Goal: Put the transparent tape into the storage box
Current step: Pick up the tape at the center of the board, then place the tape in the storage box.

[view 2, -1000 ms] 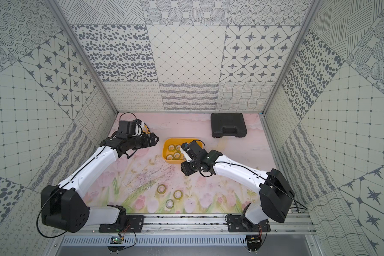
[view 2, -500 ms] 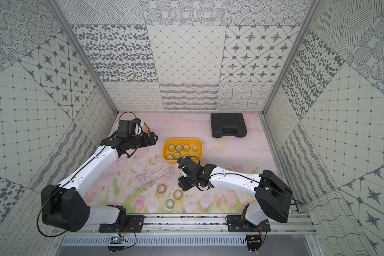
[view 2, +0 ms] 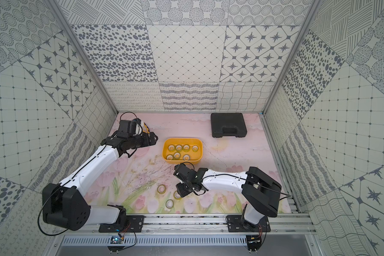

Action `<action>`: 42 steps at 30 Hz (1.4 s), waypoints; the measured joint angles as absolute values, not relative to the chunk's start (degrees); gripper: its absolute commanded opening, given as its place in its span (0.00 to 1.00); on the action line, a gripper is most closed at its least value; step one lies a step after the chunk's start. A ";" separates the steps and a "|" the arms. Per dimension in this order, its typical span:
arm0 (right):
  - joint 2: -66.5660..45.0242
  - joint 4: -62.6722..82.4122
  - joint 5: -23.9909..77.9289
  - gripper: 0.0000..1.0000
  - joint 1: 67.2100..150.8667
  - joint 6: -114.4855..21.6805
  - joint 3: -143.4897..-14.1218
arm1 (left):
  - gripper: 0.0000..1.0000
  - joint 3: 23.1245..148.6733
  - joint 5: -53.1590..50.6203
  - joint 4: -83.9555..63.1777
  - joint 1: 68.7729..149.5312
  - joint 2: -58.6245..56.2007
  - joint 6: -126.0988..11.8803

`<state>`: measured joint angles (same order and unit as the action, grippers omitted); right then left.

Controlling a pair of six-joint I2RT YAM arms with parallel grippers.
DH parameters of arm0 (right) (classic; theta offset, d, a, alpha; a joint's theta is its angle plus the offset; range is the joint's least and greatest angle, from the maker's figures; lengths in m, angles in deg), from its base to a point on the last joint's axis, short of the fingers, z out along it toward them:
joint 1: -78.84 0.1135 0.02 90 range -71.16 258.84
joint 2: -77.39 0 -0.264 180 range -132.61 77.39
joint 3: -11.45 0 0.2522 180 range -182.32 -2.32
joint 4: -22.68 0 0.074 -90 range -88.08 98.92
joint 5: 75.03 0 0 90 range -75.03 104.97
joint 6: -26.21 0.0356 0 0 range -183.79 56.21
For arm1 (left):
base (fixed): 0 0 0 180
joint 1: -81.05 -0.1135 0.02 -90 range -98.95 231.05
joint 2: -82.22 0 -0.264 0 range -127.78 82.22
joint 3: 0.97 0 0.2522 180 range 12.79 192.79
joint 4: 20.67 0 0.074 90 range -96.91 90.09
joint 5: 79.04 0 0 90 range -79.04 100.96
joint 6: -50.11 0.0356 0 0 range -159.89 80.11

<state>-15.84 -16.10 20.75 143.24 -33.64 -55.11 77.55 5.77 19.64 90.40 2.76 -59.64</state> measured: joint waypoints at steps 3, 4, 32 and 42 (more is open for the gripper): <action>-17.85 -16.36 20.95 0.44 143.61 -33.74 -55.11 | 0.99 77.55 5.90 19.68 90.40 2.76 -59.64; -18.22 -16.29 20.97 0.44 143.74 -33.72 -55.11 | 0.99 77.55 6.07 19.68 90.40 2.76 -59.64; -14.00 -23.90 10.54 0.08 125.12 -46.55 -75.98 | 0.99 78.24 6.66 19.70 90.40 2.08 -59.62; -31.73 -29.69 6.72 0.08 118.54 -52.39 -86.30 | 0.99 78.38 6.60 19.70 90.40 2.06 -59.62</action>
